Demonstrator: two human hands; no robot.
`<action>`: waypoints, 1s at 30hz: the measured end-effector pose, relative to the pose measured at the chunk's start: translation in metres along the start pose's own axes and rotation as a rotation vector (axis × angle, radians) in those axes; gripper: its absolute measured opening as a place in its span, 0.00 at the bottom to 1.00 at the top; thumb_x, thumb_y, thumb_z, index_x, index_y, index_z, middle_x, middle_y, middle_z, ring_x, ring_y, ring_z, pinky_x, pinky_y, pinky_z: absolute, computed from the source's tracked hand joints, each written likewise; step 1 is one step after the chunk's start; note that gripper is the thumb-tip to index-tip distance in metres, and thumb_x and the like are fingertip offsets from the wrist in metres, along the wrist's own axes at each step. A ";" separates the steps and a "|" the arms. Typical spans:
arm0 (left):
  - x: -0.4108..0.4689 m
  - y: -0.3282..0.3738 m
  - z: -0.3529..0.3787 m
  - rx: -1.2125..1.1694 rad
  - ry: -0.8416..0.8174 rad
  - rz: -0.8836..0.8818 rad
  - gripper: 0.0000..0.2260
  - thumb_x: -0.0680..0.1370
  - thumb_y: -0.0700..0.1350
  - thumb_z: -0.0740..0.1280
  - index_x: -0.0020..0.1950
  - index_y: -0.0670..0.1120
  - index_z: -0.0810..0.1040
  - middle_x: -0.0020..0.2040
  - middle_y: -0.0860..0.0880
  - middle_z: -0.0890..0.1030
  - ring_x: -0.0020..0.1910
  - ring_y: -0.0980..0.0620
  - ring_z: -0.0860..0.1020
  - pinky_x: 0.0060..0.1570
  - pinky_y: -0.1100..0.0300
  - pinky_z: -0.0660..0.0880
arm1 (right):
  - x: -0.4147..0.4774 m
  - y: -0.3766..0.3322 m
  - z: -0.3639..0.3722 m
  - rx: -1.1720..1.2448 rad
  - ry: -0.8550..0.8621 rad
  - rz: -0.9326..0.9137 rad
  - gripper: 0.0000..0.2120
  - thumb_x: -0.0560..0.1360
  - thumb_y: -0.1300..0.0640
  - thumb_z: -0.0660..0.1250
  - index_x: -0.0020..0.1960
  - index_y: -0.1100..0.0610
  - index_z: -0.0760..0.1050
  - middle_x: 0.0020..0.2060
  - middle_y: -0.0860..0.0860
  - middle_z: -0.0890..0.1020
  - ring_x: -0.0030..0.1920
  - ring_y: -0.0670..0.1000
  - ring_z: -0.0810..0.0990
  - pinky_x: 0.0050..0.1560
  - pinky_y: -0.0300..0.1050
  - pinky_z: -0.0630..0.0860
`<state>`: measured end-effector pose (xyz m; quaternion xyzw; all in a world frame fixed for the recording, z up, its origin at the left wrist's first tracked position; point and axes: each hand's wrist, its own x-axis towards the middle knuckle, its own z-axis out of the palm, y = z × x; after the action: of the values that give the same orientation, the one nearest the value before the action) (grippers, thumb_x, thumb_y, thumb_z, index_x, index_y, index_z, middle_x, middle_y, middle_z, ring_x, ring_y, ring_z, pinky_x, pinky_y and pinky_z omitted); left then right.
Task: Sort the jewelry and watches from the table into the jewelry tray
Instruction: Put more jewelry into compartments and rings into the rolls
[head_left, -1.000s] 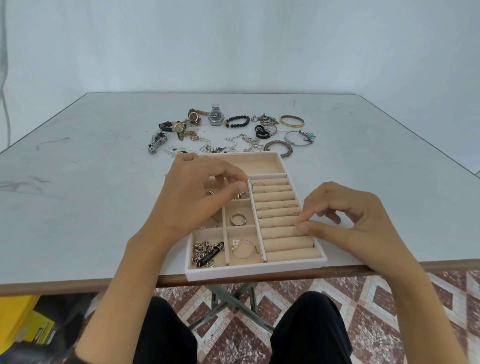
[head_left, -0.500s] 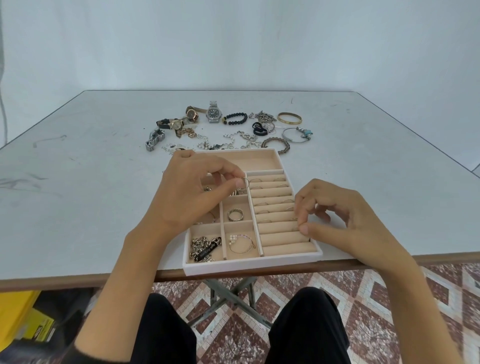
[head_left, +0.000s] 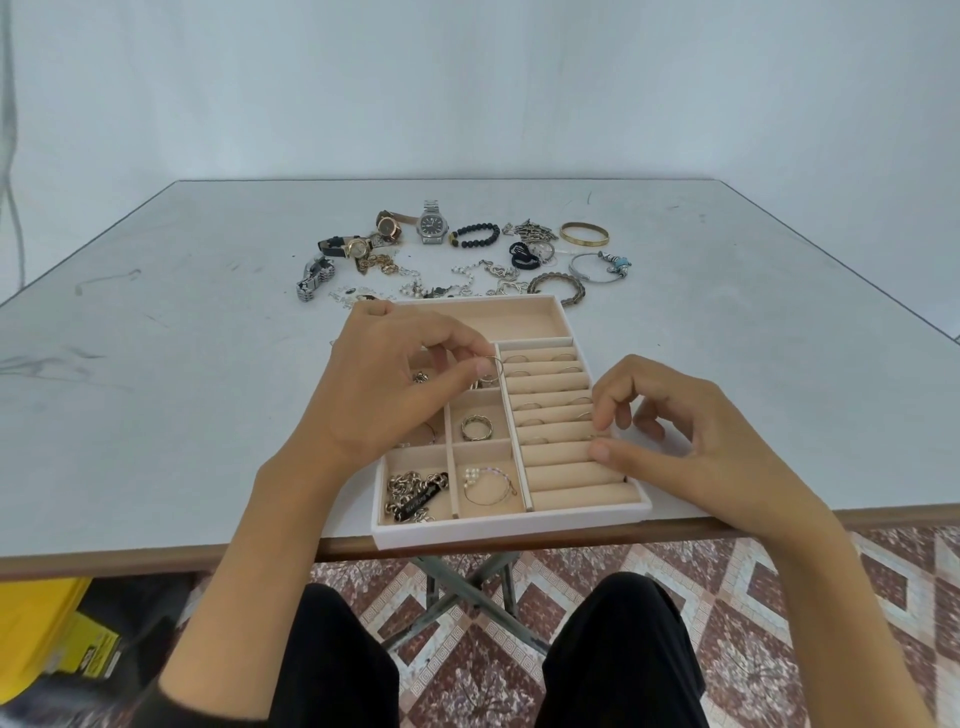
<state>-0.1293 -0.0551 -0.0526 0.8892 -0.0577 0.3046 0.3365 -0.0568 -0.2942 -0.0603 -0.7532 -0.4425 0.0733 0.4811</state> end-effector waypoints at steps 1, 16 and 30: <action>0.000 0.000 0.000 0.000 -0.004 -0.001 0.03 0.71 0.53 0.72 0.43 0.56 0.83 0.40 0.58 0.83 0.39 0.57 0.79 0.61 0.58 0.62 | 0.000 0.000 0.000 0.003 -0.001 0.004 0.05 0.69 0.57 0.72 0.42 0.54 0.76 0.41 0.49 0.77 0.43 0.53 0.74 0.42 0.46 0.70; 0.001 0.007 -0.001 -0.039 -0.023 -0.063 0.03 0.71 0.48 0.75 0.43 0.55 0.83 0.38 0.58 0.83 0.40 0.62 0.77 0.55 0.73 0.62 | 0.008 0.017 0.001 -0.419 0.149 0.282 0.18 0.82 0.49 0.55 0.71 0.47 0.67 0.74 0.42 0.63 0.74 0.40 0.56 0.73 0.39 0.52; -0.006 0.036 0.002 -0.012 -0.313 0.116 0.03 0.70 0.53 0.74 0.42 0.56 0.84 0.37 0.62 0.82 0.40 0.57 0.78 0.64 0.59 0.59 | 0.014 0.015 0.008 -0.803 -0.102 0.412 0.25 0.82 0.45 0.41 0.78 0.46 0.47 0.78 0.45 0.47 0.77 0.44 0.44 0.75 0.48 0.40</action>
<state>-0.1439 -0.0848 -0.0372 0.9190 -0.1625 0.1812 0.3102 -0.0434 -0.2806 -0.0718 -0.9479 -0.2999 0.0268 0.1038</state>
